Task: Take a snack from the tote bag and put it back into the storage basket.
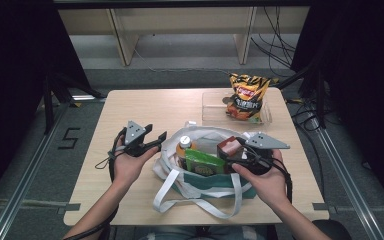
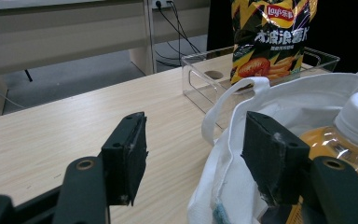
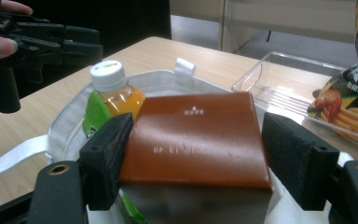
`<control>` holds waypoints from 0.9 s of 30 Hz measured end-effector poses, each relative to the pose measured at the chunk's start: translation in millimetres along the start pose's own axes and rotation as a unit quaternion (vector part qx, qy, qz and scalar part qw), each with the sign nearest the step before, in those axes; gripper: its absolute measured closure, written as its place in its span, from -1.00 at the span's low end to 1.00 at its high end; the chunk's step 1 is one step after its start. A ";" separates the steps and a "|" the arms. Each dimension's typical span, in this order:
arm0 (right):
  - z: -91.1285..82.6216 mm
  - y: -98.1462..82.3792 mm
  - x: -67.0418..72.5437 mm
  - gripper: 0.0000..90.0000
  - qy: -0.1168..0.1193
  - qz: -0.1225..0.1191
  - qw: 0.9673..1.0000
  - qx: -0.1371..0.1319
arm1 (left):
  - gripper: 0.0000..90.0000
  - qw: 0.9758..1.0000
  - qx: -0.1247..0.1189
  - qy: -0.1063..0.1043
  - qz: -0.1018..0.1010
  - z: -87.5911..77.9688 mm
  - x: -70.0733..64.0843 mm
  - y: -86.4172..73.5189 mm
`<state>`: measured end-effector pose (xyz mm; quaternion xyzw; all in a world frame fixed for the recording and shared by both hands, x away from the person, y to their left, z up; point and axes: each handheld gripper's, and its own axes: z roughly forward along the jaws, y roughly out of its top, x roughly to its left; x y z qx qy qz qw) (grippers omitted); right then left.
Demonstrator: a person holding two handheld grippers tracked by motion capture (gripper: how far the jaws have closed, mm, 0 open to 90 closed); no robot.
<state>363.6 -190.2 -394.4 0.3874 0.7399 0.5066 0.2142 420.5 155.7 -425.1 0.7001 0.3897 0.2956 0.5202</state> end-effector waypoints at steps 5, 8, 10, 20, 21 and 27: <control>0.4 -1.5 -4.2 -0.25 0.000 0.011 1.000 -0.004 | -0.13 1.000 -0.001 0.001 -0.001 -0.5 0.4 0.1; -2.2 -0.7 -5.7 -0.22 -0.002 0.026 1.000 0.000 | -0.12 1.000 -0.002 0.000 -0.001 -0.1 0.8 -0.1; -2.8 -0.5 -9.8 -0.20 -0.004 0.020 1.000 -0.009 | -0.13 1.000 0.000 0.002 0.001 -0.4 1.0 -0.1; -10.4 3.9 -15.6 -0.14 -0.010 0.019 1.000 -0.016 | -0.12 1.000 0.000 0.003 -0.001 -0.5 0.7 0.0; -10.7 4.7 -16.4 -0.14 -0.006 0.013 1.000 -0.018 | -0.12 1.000 -0.001 0.002 0.000 -0.5 0.7 0.1; -16.9 10.6 -16.8 -0.14 -0.005 0.015 1.000 -0.025 | -0.12 1.000 -0.001 0.003 0.000 -0.7 1.1 0.2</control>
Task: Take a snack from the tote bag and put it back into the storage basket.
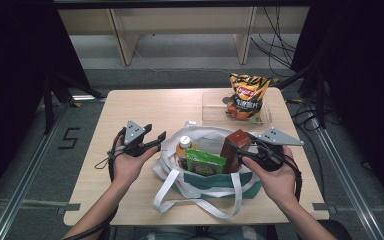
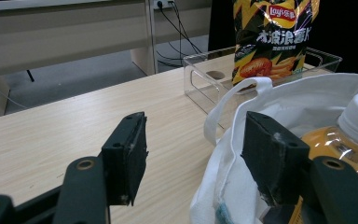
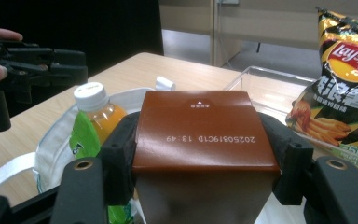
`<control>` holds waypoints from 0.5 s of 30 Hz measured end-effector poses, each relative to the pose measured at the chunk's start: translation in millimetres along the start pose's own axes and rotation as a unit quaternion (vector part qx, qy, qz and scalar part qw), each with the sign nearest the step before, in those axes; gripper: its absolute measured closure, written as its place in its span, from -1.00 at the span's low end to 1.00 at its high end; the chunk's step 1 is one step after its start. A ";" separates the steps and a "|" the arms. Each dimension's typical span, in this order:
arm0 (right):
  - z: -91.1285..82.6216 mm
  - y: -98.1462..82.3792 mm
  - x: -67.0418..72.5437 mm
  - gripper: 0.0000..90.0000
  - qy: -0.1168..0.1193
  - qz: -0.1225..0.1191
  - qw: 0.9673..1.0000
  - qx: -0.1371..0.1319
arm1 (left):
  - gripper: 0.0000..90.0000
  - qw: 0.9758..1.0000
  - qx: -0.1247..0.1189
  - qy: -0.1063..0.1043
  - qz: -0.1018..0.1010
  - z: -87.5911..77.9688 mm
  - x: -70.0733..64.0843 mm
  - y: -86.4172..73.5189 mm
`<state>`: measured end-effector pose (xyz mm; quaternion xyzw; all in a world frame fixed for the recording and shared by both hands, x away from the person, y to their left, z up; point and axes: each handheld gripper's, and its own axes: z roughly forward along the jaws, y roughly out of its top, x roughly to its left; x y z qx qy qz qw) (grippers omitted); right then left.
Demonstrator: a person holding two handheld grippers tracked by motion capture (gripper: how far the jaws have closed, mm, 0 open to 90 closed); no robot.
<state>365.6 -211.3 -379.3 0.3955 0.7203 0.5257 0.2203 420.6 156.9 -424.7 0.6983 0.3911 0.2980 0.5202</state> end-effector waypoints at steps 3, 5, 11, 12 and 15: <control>-3.3 3.9 0.7 -0.14 0.000 0.004 1.000 -0.006 | -0.12 1.000 0.000 0.000 -0.001 -0.1 -0.1 -0.2; -5.6 6.9 0.8 -0.14 -0.001 0.006 1.000 -0.009 | -0.12 1.000 0.000 0.001 -0.001 -0.2 -0.2 -0.1; -12.9 16.6 0.6 -0.13 0.001 0.004 1.000 -0.020 | -0.12 1.000 -0.001 0.001 -0.002 -0.6 -0.4 0.3; -13.3 17.6 -0.2 -0.13 0.002 0.003 1.000 -0.025 | -0.12 1.000 -0.001 0.001 -0.002 -0.6 -0.4 0.4; -15.7 21.4 -2.5 -0.13 0.007 0.001 1.000 -0.029 | -0.12 1.000 -0.001 0.001 -0.002 -0.9 0.0 0.6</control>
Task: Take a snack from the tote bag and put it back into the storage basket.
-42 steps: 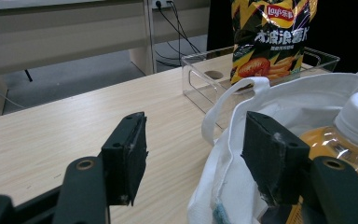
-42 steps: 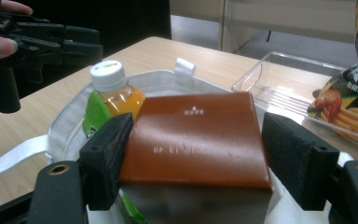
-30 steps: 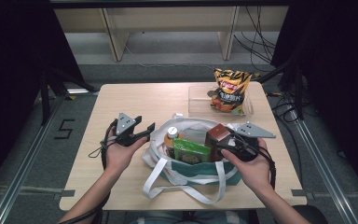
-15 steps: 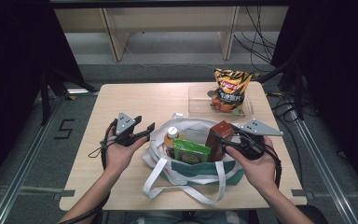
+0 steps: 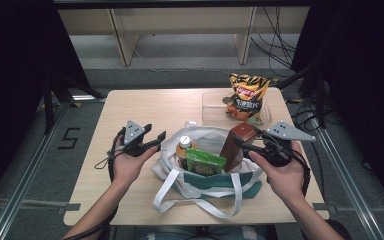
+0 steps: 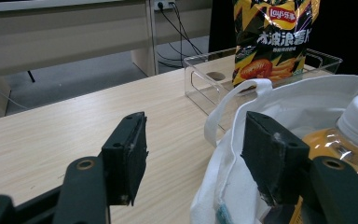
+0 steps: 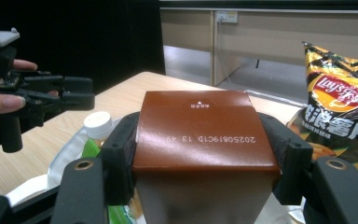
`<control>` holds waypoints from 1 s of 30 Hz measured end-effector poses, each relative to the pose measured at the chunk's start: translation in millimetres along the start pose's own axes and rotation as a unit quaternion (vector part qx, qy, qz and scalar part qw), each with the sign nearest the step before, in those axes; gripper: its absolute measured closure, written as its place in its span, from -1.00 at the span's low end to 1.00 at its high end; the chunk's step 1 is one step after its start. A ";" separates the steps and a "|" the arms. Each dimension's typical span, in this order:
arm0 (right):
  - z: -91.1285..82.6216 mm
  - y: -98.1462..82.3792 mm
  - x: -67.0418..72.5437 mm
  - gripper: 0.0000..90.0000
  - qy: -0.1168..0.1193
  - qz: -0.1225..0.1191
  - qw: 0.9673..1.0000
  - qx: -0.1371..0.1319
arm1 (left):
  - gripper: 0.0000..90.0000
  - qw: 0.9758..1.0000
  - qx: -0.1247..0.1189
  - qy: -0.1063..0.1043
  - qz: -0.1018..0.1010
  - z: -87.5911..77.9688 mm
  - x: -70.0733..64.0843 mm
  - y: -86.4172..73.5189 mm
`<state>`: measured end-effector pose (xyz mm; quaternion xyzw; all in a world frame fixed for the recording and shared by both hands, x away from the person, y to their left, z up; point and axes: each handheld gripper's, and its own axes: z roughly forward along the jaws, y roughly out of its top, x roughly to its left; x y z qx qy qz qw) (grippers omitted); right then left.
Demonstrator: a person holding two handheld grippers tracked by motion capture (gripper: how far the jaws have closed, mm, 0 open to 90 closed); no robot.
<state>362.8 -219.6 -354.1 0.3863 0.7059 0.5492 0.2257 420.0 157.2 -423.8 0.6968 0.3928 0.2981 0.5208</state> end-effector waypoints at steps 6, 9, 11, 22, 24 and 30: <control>-5.6 7.8 -1.9 -0.13 -0.003 0.001 1.000 -0.017 | -0.12 1.000 0.000 0.001 -0.001 -0.3 0.2 0.2; -8.6 11.8 -2.4 -0.13 -0.004 0.002 1.000 -0.023 | -0.12 1.000 0.000 0.000 0.000 -0.2 -0.1 0.3; -10.6 14.7 -2.9 -0.13 -0.003 0.003 1.000 -0.024 | -0.12 1.000 -0.001 0.000 0.000 -0.1 -0.3 0.2; -23.1 29.9 -7.6 -0.13 -0.021 -0.002 0.999 -0.047 | -0.12 1.000 0.000 0.000 -0.002 -0.4 -0.1 0.4; -26.0 32.5 -8.7 -0.13 -0.019 -0.001 0.998 -0.053 | -0.12 1.000 -0.003 -0.003 -0.002 0.0 -0.2 0.5; -34.1 38.3 -13.6 -0.13 -0.034 0.002 0.997 -0.062 | -0.12 1.000 0.000 0.000 0.000 -0.2 -0.2 0.5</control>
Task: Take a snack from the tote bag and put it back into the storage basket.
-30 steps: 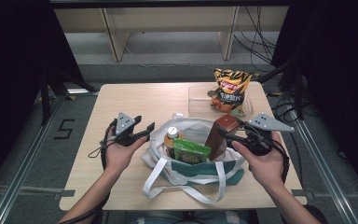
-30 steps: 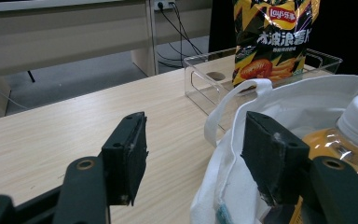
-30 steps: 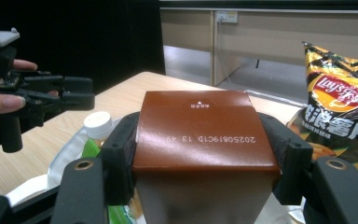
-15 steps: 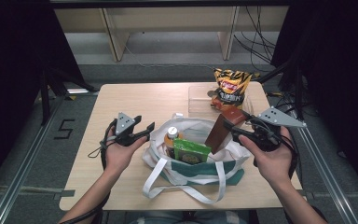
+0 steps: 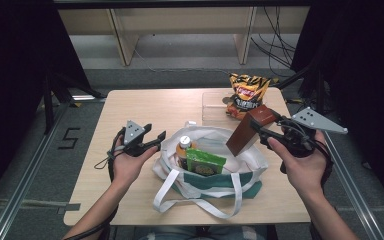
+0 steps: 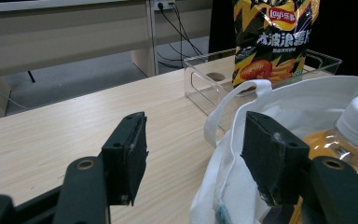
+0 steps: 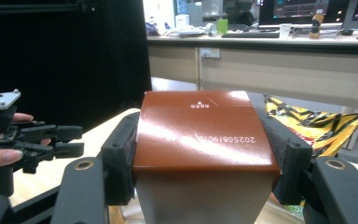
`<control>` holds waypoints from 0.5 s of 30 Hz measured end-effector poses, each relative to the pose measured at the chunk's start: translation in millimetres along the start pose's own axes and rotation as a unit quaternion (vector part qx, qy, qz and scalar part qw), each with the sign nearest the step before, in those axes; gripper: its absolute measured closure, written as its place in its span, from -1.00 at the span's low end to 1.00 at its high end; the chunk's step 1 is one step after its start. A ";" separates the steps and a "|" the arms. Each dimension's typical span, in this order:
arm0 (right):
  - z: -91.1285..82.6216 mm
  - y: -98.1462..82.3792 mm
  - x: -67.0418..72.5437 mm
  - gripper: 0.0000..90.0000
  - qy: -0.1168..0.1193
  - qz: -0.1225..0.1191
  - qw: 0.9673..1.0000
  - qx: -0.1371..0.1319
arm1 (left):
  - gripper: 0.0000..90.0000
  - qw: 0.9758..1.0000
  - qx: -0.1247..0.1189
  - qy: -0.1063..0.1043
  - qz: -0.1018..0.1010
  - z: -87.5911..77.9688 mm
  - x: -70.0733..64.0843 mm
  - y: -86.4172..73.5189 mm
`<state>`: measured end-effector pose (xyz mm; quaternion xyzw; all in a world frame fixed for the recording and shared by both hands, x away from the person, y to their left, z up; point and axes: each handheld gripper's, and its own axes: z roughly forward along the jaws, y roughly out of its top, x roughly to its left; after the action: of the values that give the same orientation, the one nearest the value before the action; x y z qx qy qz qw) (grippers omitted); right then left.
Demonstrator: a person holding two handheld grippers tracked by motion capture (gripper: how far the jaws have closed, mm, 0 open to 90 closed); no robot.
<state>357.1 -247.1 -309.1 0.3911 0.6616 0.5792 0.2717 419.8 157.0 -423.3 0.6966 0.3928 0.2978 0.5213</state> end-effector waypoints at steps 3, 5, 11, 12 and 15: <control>-1.5 2.7 -3.3 -0.13 -0.004 -0.003 1.000 -0.007 | -0.12 1.000 0.000 0.000 -0.001 -0.1 0.2 0.1; -2.5 4.5 -4.7 -0.13 -0.006 -0.002 1.000 -0.010 | -0.12 1.000 0.000 0.001 -0.002 -0.1 0.4 -0.1; -7.8 10.2 -8.4 -0.13 -0.014 0.003 1.000 -0.015 | -0.12 1.000 -0.001 0.001 -0.001 -0.3 0.3 0.2; -8.0 11.2 -10.2 -0.13 -0.017 -0.003 1.000 -0.020 | -0.12 1.000 -0.001 0.001 -0.001 -0.3 0.4 0.3; -10.8 14.4 -12.9 -0.13 -0.018 0.001 1.000 -0.020 | -0.12 1.000 -0.001 0.001 -0.001 -0.4 0.6 0.4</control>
<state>358.3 -263.5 -294.3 0.3964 0.6446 0.5853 0.2912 419.8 157.6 -422.7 0.6951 0.3938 0.2987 0.5220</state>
